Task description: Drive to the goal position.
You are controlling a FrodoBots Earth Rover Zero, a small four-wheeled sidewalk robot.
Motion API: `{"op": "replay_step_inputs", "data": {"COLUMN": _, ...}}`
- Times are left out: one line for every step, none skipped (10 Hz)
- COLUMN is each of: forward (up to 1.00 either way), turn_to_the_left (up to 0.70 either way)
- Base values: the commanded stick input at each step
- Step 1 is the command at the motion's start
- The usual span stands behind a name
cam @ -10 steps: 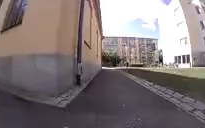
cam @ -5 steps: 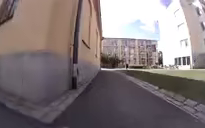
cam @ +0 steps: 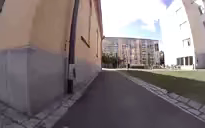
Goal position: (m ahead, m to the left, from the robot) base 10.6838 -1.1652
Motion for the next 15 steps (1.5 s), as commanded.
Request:
{"op": "replay_step_inputs", "data": {"forward": 0.85, "turn_to_the_left": 0.00}}
{"op": "replay_step_inputs", "data": {"forward": 0.85, "turn_to_the_left": 0.00}}
{"op": "replay_step_inputs", "data": {"forward": 0.85, "turn_to_the_left": 0.00}}
{"op": "replay_step_inputs", "data": {"forward": 0.85, "turn_to_the_left": 0.00}}
{"op": "replay_step_inputs", "data": {"forward": 0.85, "turn_to_the_left": 0.00}}
{"op": "replay_step_inputs", "data": {"forward": 0.85, "turn_to_the_left": 0.00}}
{"op": "replay_step_inputs", "data": {"forward": 0.85, "turn_to_the_left": 0.00}}
{"op": "replay_step_inputs", "data": {"forward": 0.85, "turn_to_the_left": -0.18}}
{"op": "replay_step_inputs", "data": {"forward": 0.85, "turn_to_the_left": -0.34}}
{"op": "replay_step_inputs", "data": {"forward": 0.85, "turn_to_the_left": -0.34}}
{"op": "replay_step_inputs", "data": {"forward": 0.85, "turn_to_the_left": -0.34}}
{"op": "replay_step_inputs", "data": {"forward": 0.85, "turn_to_the_left": -0.31}}
{"op": "replay_step_inputs", "data": {"forward": 0.85, "turn_to_the_left": -0.22}}
{"op": "replay_step_inputs", "data": {"forward": 0.85, "turn_to_the_left": -0.10}}
{"op": "replay_step_inputs", "data": {"forward": 0.85, "turn_to_the_left": 0.00}}
